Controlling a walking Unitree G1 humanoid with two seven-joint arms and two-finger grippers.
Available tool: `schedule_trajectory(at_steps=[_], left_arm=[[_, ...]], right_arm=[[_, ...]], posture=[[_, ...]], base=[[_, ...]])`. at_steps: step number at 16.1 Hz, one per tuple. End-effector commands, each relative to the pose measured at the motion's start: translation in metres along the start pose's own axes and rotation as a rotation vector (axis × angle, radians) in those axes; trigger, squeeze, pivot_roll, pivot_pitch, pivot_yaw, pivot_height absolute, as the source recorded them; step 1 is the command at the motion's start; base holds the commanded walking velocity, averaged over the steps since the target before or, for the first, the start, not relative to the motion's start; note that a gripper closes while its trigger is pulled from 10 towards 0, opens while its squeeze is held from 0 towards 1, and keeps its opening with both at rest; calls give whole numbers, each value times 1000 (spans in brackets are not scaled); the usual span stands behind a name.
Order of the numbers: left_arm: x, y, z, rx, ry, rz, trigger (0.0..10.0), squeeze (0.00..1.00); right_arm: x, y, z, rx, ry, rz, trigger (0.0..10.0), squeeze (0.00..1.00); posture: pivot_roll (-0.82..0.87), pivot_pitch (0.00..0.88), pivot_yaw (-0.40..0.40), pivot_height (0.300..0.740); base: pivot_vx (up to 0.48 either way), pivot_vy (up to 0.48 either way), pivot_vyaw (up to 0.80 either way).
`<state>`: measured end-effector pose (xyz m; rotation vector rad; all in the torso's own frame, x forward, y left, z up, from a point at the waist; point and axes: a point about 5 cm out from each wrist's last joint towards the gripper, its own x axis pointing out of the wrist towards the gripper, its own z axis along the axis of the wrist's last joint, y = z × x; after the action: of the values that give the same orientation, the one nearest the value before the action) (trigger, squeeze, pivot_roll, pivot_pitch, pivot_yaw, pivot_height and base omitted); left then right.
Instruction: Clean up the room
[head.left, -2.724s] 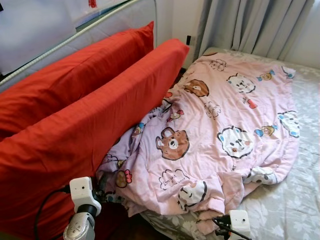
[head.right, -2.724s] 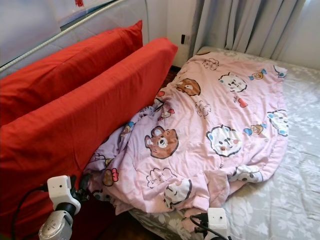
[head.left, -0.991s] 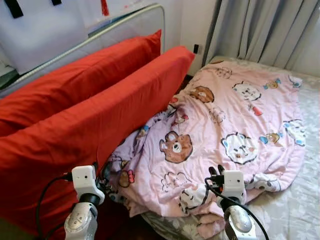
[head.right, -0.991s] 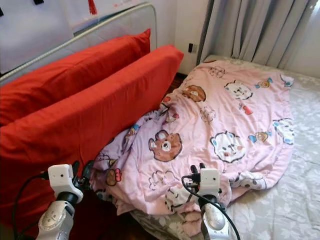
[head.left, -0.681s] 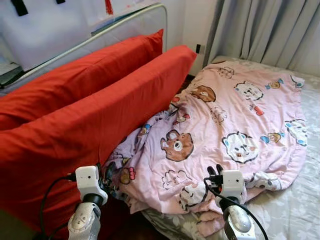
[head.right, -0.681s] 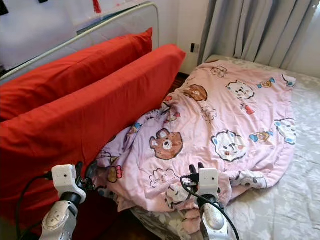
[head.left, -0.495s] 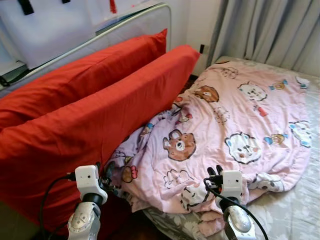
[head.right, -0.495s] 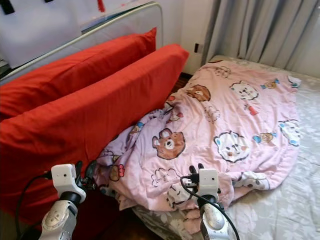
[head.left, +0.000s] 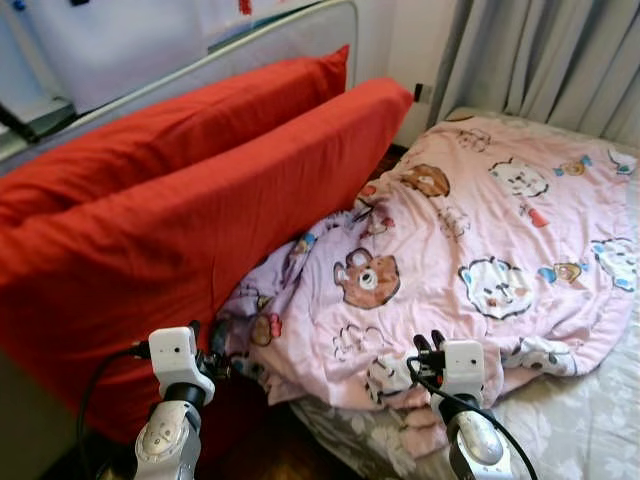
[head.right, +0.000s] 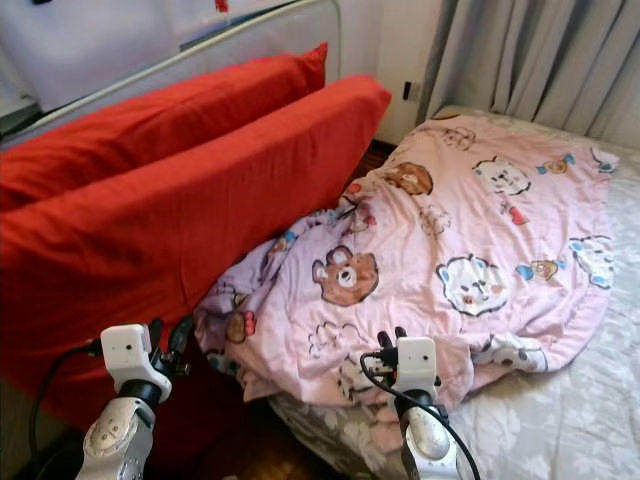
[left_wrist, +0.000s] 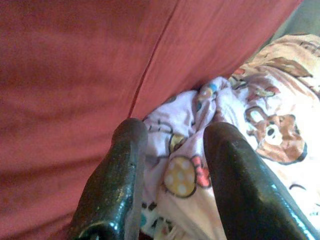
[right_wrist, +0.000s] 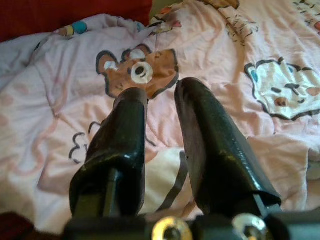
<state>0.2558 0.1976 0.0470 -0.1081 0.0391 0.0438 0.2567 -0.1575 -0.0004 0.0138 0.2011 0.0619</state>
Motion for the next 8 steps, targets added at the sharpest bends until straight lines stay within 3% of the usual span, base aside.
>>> schedule_trajectory(at_steps=[1, 8], left_arm=[[-2, 1, -1, -9, 5, 8, 10000, 0], [-3, 1, -3, -10, 20, 6, 10000, 0]], right_arm=[[-1, -1, -3, 7, 18, -4, 10000, 0], [-2, -2, -10, -4, 65, -15, 10000, 0]], posture=[[32, 96, 2, 670], [35, 108, 4, 660]], base=[[0, 0, 0], [0, 0, 0]])
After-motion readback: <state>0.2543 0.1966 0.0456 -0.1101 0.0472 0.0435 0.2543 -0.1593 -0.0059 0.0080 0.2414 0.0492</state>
